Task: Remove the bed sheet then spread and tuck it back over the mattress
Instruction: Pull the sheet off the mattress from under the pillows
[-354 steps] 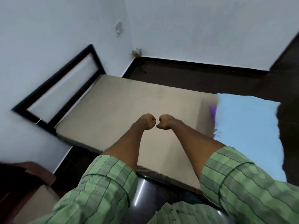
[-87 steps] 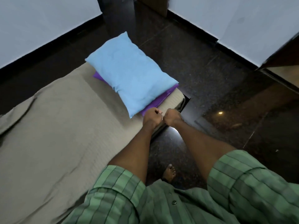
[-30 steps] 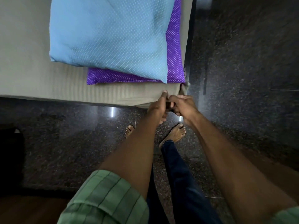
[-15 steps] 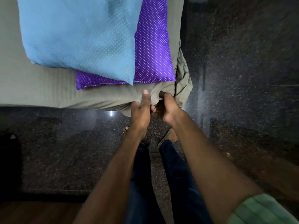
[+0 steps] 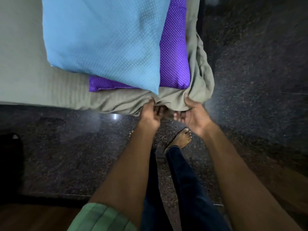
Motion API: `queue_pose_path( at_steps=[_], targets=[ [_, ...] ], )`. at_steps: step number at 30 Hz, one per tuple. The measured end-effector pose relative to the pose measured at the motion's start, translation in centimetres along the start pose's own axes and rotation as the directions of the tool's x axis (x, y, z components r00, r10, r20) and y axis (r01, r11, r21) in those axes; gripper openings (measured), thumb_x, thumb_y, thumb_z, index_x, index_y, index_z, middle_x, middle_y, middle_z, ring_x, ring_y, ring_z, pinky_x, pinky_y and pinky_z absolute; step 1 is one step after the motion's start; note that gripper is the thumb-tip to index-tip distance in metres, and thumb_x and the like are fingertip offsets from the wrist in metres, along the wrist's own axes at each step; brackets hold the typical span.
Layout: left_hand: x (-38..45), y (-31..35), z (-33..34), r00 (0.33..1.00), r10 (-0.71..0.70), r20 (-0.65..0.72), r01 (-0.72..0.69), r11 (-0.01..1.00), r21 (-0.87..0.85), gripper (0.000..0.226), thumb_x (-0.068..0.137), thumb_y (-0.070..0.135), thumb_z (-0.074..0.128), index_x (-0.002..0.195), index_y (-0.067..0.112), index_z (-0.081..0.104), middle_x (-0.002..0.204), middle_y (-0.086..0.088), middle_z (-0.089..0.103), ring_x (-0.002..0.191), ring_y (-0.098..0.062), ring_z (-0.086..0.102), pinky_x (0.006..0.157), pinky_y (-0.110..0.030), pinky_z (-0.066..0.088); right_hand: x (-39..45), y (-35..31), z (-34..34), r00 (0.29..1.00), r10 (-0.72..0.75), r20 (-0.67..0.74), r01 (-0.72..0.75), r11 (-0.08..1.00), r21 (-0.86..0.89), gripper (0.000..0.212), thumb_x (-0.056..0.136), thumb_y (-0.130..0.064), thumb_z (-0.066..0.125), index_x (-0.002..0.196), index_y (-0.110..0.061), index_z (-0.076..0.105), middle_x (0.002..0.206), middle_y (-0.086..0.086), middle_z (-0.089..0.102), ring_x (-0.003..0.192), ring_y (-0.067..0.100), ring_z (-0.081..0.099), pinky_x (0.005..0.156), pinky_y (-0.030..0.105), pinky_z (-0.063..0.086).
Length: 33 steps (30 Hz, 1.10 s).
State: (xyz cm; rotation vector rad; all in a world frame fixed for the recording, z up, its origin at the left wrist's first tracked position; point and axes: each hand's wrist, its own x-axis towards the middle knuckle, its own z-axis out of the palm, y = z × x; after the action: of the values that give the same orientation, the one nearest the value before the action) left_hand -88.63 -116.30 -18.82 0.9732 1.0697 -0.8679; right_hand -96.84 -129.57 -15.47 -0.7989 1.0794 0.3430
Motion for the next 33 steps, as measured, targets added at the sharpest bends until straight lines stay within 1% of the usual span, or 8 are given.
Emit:
queue_pose_path(
  at_steps=[6, 11, 14, 17, 19, 22, 26, 33],
  targets=[
    [-1.5, 1.1, -0.8, 0.981, 0.087, 0.173, -0.041, 0.966, -0.257, 0.026, 0.104, 0.021, 0.047, 0.103, 0.007, 0.069, 0.089, -0.007, 0.074, 0.093, -0.017, 0.067, 0.111, -0.033, 0.045, 1.8, 1.7, 1.0, 0.952, 0.157, -0.264, -0.23, 0.934, -0.273, 0.061, 0.101, -0.06, 0.042, 0.104, -0.006, 0.07, 0.091, 0.012, 0.078, 0.076, 0.027, 0.071, 0.067, 0.032, 0.056],
    [-1.5, -2.6, -3.7, 0.998, -0.063, 0.024, 0.062, 0.997, 0.042, 0.05, 0.108, 0.052, 0.037, 0.135, 0.017, 0.061, 0.114, 0.001, 0.073, 0.102, -0.014, 0.068, 0.089, -0.029, 0.05, 2.0, -1.7, 5.7, 0.963, -0.043, -0.266, 0.01, 0.993, -0.121, 0.027, 0.105, -0.007, 0.046, 0.084, -0.007, 0.063, 0.074, 0.01, 0.067, 0.047, 0.012, 0.063, 0.039, 0.021, 0.047],
    [-0.7, -3.7, -4.0, 0.977, -0.088, -0.193, 0.123, 0.976, 0.179, 0.051, 0.107, 0.056, 0.031, 0.128, 0.019, 0.06, 0.126, -0.002, 0.069, 0.104, -0.02, 0.066, 0.086, -0.032, 0.045, 2.4, -3.9, 8.1, 0.975, -0.169, -0.143, 0.185, 0.977, 0.105, 0.029, 0.095, 0.008, 0.041, 0.087, -0.003, 0.066, 0.087, 0.017, 0.072, 0.073, 0.023, 0.071, 0.062, 0.033, 0.061],
    [-0.3, -3.6, -3.3, 0.978, -0.131, -0.161, 0.146, 0.986, 0.085, 0.04, 0.107, 0.049, 0.039, 0.1, 0.014, 0.058, 0.089, -0.005, 0.066, 0.079, -0.021, 0.063, 0.07, -0.032, 0.05, 2.3, -2.2, 8.1, 0.976, -0.139, -0.166, 0.167, 0.971, 0.172, 0.022, 0.1, -0.005, 0.048, 0.107, -0.004, 0.069, 0.109, 0.016, 0.074, 0.093, 0.024, 0.072, 0.078, 0.036, 0.061],
    [-0.4, -3.2, -2.5, 0.983, -0.139, -0.117, 0.142, 0.99, 0.017, 0.033, 0.106, 0.034, 0.043, 0.092, 0.009, 0.06, 0.084, -0.008, 0.064, 0.076, -0.02, 0.063, 0.071, -0.03, 0.053, 2.9, 0.9, 6.0, 0.931, -0.042, -0.363, 0.082, 0.992, 0.097, 0.015, 0.098, -0.013, 0.056, 0.101, -0.008, 0.07, 0.093, 0.01, 0.074, 0.077, 0.021, 0.068, 0.059, 0.029, 0.058],
    [0.1, -2.4, -2.1, 0.987, -0.082, -0.138, 0.112, 0.968, 0.226, 0.032, 0.105, 0.028, 0.039, 0.103, 0.009, 0.065, 0.102, -0.008, 0.073, 0.083, -0.017, 0.066, 0.069, -0.028, 0.052, 3.9, 3.9, 3.4, 0.809, -0.02, -0.588, -0.019, 0.998, -0.06, 0.014, 0.08, -0.019, 0.055, 0.08, -0.016, 0.069, 0.086, 0.006, 0.075, 0.08, 0.029, 0.072, 0.073, 0.047, 0.064],
    [-1.0, -2.1, -2.0, 0.984, -0.035, -0.173, 0.125, 0.831, 0.541, 0.034, 0.105, 0.026, 0.038, 0.088, 0.018, 0.066, 0.087, 0.0, 0.07, 0.076, -0.013, 0.059, 0.065, -0.025, 0.041, 2.8, 3.8, 3.7, 0.769, -0.179, -0.614, -0.033, 0.948, -0.317, 0.018, 0.081, -0.018, 0.055, 0.091, -0.019, 0.069, 0.095, 0.009, 0.075, 0.09, 0.032, 0.07, 0.079, 0.042, 0.06],
    [-8.4, 0.7, 1.0, 0.994, -0.089, -0.061, 0.108, 0.849, 0.517, 0.029, 0.103, 0.02, 0.042, 0.083, 0.015, 0.063, 0.075, -0.001, 0.066, 0.066, -0.015, 0.058, 0.059, -0.026, 0.049, -1.9, -0.8, 6.6, 0.822, -0.217, -0.527, -0.059, 0.888, -0.457, 0.028, 0.095, -0.023, 0.059, 0.117, -0.006, 0.066, 0.113, 0.014, 0.07, 0.102, 0.032, 0.068, 0.075, 0.03, 0.05]
  ],
)
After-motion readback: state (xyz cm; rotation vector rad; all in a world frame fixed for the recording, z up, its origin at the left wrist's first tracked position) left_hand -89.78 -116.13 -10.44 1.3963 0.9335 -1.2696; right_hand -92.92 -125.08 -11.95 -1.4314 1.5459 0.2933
